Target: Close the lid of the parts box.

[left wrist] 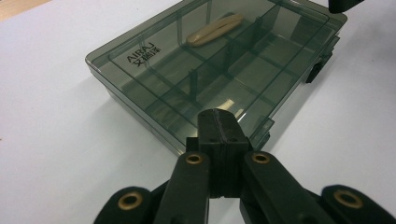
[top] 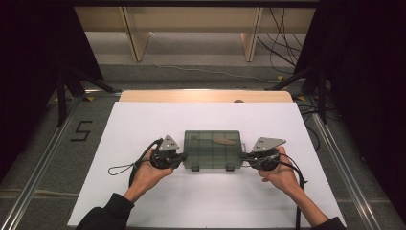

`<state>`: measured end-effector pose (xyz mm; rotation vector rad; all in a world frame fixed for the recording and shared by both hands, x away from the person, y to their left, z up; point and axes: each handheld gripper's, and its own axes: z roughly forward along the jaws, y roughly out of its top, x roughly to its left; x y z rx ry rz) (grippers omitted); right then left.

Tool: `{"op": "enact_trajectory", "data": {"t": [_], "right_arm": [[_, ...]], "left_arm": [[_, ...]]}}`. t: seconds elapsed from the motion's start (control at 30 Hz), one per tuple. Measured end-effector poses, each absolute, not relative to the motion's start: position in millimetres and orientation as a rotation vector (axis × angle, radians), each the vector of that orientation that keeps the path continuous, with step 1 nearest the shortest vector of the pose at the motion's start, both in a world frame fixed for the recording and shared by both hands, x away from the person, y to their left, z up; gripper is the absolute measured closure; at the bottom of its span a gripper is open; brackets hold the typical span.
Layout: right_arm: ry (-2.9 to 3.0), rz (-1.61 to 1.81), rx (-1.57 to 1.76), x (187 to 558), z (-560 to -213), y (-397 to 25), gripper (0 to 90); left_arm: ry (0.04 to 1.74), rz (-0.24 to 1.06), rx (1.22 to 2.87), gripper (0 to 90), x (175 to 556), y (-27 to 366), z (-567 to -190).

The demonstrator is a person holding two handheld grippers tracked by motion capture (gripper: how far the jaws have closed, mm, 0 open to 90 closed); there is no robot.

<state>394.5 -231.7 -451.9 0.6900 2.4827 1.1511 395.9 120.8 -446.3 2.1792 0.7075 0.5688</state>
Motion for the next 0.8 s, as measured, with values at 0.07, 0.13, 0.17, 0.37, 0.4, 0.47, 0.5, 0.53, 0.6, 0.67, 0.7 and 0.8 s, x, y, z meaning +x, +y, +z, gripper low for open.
{"op": "enact_trajectory", "data": {"t": [0.07,0.13,0.17,0.37,0.4,0.47,0.5,0.53,0.6,0.67,0.7,0.8], "right_arm": [[2.478,1.152,0.700,394.7,-452.6,-231.5,90.0],[2.483,1.150,0.705,394.7,-453.0,-231.3,90.0],[2.485,1.152,0.703,394.9,-453.4,-231.2,90.0],[2.490,1.151,0.692,395.3,-453.2,-231.2,90.0],[2.489,1.150,0.691,395.2,-453.2,-231.2,90.0],[2.485,1.150,0.693,395.2,-453.4,-230.9,90.0],[2.485,1.149,0.693,395.1,-453.4,-230.8,90.0],[2.486,1.147,0.691,395.1,-453.3,-230.6,90.0],[2.486,1.143,0.694,394.9,-453.1,-229.9,90.0],[2.487,1.141,0.691,394.5,-452.8,-229.1,90.0],[2.483,1.143,0.690,394.4,-452.8,-228.7,90.0],[2.479,1.148,0.693,394.5,-452.4,-228.5,89.8]], "left_arm": [[0.703,0.553,2.180,89.8,396.4,121.2,-447.5],[0.692,0.521,2.183,89.8,397.1,120.9,-449.0],[0.702,0.542,2.185,89.8,396.7,121.3,-449.1],[0.690,0.516,2.188,89.8,397.3,120.9,-450.6],[0.688,0.515,2.187,89.8,397.2,120.9,-450.6],[0.706,0.559,2.189,89.8,396.1,122.1,-450.0],[0.709,0.576,2.183,89.7,395.5,122.4,-450.1],[0.683,0.515,2.182,89.2,395.9,121.7,-451.2],[0.705,0.569,2.178,88.2,394.2,122.8,-450.3],[0.701,0.556,2.182,87.7,393.5,122.5,-450.2],[0.700,0.553,2.182,87.2,393.2,122.3,-450.3],[0.683,0.536,2.185,86.2,393.5,122.4,-450.0]]}}
